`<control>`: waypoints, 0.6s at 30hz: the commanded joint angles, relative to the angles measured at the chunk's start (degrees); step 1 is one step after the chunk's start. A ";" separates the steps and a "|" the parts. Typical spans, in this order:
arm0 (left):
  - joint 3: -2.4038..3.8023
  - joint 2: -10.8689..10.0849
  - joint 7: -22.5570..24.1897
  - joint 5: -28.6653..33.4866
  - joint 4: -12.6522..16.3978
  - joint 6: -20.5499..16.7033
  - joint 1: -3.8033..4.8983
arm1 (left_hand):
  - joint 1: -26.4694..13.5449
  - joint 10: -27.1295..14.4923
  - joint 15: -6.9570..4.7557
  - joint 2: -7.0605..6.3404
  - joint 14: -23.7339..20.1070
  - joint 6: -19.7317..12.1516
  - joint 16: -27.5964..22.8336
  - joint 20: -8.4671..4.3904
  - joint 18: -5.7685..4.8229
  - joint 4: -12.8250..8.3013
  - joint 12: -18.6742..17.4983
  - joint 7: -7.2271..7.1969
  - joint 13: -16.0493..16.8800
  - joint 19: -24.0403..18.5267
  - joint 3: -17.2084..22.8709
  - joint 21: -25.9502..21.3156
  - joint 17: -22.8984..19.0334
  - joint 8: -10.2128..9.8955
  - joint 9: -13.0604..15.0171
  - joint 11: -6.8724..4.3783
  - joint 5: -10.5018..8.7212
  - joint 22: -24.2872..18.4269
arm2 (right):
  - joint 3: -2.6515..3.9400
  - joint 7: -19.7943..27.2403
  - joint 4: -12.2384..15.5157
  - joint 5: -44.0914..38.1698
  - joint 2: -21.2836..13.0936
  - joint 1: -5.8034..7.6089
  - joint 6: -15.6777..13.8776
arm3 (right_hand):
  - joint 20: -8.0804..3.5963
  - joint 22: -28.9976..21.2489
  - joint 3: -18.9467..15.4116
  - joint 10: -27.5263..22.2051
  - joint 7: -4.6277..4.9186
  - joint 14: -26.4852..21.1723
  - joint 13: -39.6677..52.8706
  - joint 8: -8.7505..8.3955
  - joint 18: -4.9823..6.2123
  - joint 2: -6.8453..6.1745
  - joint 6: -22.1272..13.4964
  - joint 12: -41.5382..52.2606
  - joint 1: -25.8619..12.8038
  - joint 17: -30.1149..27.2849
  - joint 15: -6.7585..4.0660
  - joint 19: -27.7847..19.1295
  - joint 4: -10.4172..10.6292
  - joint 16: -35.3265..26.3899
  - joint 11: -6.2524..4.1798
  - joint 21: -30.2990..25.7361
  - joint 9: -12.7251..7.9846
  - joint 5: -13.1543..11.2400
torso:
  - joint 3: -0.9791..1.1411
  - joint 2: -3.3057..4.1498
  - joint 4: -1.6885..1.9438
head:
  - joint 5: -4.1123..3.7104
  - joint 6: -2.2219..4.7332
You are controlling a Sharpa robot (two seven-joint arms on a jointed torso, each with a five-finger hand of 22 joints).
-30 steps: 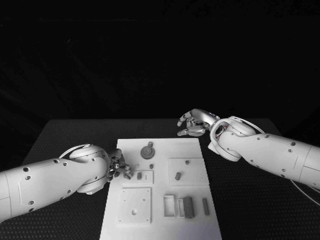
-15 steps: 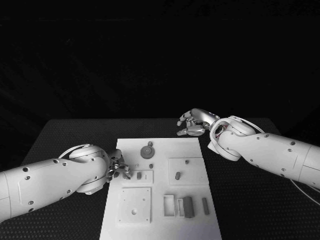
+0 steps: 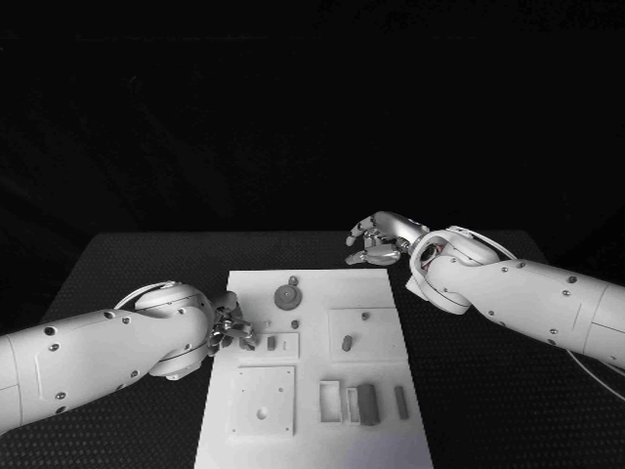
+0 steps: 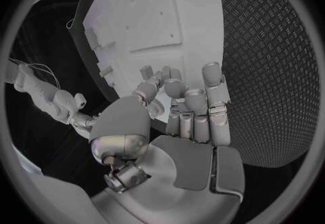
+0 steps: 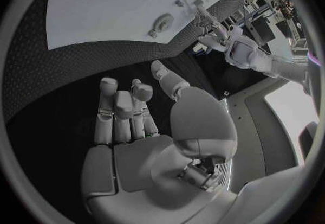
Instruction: Assemble the parts on the task board
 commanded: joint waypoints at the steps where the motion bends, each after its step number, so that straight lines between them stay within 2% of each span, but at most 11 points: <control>1: -0.05 0.08 0.24 0.06 0.01 1.20 -0.11 | -1.57 0.25 -0.24 -1.73 0.19 -0.02 0.16 -0.02 -0.12 -0.03 0.40 0.41 -0.12 0.00 -1.13 0.38 -0.09 0.37 -0.11 0.04 0.20 1.11 | 0.03 0.45 0.08 -0.06 -0.04 -0.01 0.47 | 0.24 0.87 -0.30 0.38 0.39 0.25 -0.09 -0.22 0.85 -0.21 0.18 -0.27 -0.59 -0.07 0.23 0.12 0.15 -0.19 0.14 -0.28 -0.09 0.35 | -0.01 -0.01 0.01 | 0.00 -0.02; 6: -0.05 0.06 0.28 0.06 -0.01 1.21 -0.11 | -2.97 0.15 -0.33 -3.66 0.21 -0.04 0.14 -0.11 0.03 0.34 0.58 0.30 -0.35 -0.01 -2.82 0.32 -0.14 0.58 -0.44 -0.06 0.17 1.04 | 0.03 0.46 0.05 -0.06 -0.03 -0.01 0.45 | 0.24 0.87 -0.30 0.38 0.39 0.25 -0.10 -0.23 0.85 -0.23 0.17 -0.28 -0.63 -0.07 0.23 0.12 0.15 -0.19 0.14 -0.29 -0.09 0.35 | 0.00 0.00 0.00 | 0.01 -0.02; 10: -0.05 0.08 0.32 0.07 0.00 1.12 -0.11 | -3.48 0.12 -0.39 -4.40 0.22 -0.06 0.14 -0.14 0.10 0.58 0.69 0.26 -0.49 -0.01 -3.51 0.27 -0.17 0.70 -0.63 -0.11 0.16 1.00 | 0.03 0.48 0.05 -0.06 -0.03 -0.01 0.47 | 0.24 0.87 -0.29 0.38 0.39 0.25 -0.10 -0.23 0.85 -0.23 0.17 -0.28 -0.65 -0.07 0.23 0.12 0.14 -0.19 0.14 -0.29 -0.09 0.35 | 0.02 0.01 -0.02 | 0.03 -0.05; 18: -0.05 0.13 0.38 0.17 -0.01 0.72 -0.11 | -4.24 0.05 -0.45 -5.05 0.21 -0.12 0.16 -0.16 0.17 0.82 0.85 0.22 -0.70 -0.04 -4.65 0.16 -0.20 0.90 -0.93 -0.14 0.16 0.96 | 0.03 0.47 0.05 -0.04 -0.04 -0.01 0.48 | 0.23 0.87 -0.27 0.38 0.39 0.25 -0.11 -0.24 0.85 -0.24 0.17 -0.28 -0.69 -0.08 0.23 0.12 0.13 -0.20 0.14 -0.30 -0.10 0.35 | 0.02 0.01 0.00 | 0.02 -0.04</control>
